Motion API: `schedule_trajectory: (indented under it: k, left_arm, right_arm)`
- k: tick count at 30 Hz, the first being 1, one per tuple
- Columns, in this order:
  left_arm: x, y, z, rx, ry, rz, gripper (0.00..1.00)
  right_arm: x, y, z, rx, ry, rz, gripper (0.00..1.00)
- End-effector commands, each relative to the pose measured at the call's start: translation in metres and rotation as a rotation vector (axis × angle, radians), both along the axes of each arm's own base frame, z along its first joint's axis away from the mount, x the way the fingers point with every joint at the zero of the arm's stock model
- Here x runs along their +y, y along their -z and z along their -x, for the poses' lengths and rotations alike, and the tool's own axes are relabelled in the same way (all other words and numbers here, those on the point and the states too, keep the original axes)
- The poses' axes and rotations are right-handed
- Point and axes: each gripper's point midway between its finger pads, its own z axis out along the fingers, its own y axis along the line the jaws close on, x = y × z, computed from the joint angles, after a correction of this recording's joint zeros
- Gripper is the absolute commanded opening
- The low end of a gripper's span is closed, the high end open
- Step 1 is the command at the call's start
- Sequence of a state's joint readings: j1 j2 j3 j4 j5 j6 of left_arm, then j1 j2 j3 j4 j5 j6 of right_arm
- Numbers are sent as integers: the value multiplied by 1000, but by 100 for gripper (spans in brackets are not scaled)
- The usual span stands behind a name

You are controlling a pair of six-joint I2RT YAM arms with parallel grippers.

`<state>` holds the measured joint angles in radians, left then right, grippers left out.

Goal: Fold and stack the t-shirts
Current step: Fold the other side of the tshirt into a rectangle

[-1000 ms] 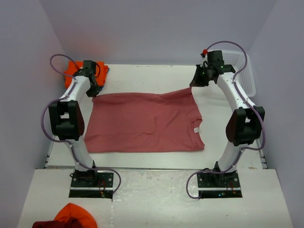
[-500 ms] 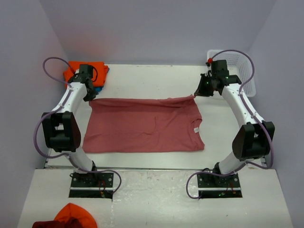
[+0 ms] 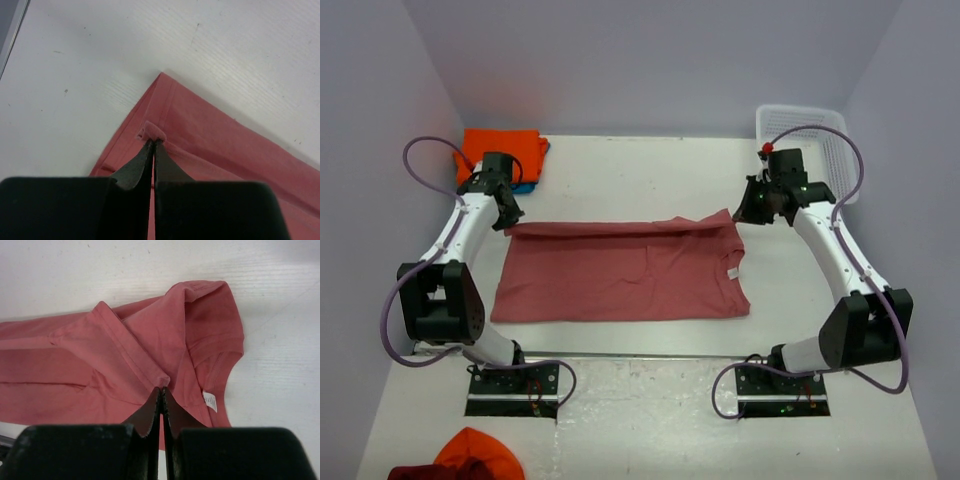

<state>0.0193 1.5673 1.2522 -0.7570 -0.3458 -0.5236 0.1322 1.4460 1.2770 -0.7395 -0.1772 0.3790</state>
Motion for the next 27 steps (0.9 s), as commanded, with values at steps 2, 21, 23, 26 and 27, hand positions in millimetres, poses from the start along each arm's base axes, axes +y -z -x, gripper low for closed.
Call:
schedule_trajectory:
  k: [2,21,23,26,27]
  left_arm:
    - [6,-8,12,-29,-24,-40,0]
    - [2,14,45,43,-10,-74,0]
    - [2,17,48,53,-7,-76,0]
    - [1,19,53,66,-1,-84,0]
    - [1,19,54,69,1,-92,0]
  right_arm:
    - [-3,-12,10,-55,18,-1,0]
    - [2,23,51,8,25,2,0]
    - [2,27,54,16,30,6,0]
    - [2,31,59,23,32,6,0]
    - [1,34,61,30,35,12,0]
